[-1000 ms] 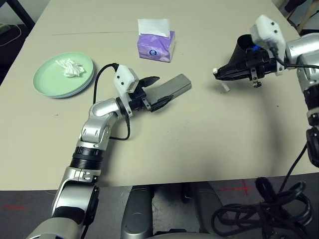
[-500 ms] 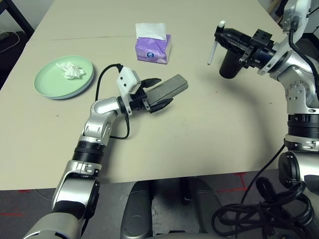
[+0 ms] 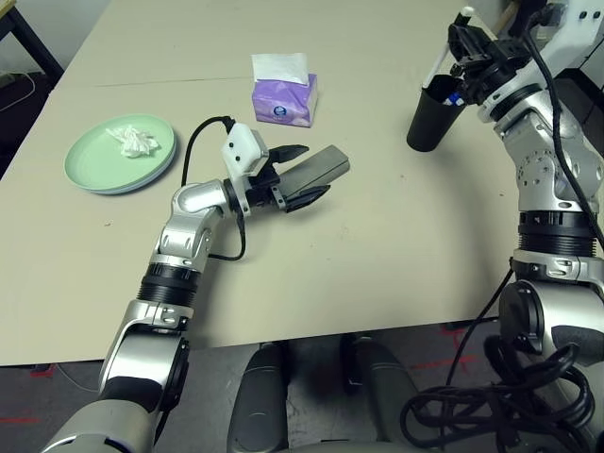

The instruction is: Organize and tidy the items on the table.

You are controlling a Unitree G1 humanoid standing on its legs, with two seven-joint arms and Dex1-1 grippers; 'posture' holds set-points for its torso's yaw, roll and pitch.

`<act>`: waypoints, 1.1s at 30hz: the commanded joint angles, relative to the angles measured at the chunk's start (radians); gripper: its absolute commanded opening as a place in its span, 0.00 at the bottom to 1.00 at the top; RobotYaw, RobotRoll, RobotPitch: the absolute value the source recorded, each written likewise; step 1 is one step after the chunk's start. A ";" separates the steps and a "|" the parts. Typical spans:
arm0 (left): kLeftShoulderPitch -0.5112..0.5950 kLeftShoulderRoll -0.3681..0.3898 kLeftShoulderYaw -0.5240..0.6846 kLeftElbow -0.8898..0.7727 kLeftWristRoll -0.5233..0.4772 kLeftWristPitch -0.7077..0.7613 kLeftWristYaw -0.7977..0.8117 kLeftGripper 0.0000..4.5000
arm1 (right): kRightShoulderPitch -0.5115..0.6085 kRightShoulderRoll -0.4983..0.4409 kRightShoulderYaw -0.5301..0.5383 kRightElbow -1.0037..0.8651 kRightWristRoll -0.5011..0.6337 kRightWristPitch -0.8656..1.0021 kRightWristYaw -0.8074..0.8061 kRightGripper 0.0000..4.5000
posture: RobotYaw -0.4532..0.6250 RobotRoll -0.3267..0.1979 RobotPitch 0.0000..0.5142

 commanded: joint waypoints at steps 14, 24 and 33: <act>0.000 0.008 -0.011 -0.020 0.006 0.024 -0.008 1.00 | -0.048 -0.065 0.008 0.082 -0.055 0.070 -0.078 0.09 | 0.43 0.62 0.31; -0.006 0.004 -0.012 -0.019 0.006 0.027 -0.008 1.00 | -0.015 -0.063 0.020 0.060 -0.067 0.102 -0.080 0.09 | 0.43 0.62 0.31; -0.005 0.004 -0.009 -0.018 0.007 0.026 -0.002 1.00 | -0.013 -0.072 0.039 0.070 -0.079 0.096 -0.064 0.09 | 0.44 0.62 0.32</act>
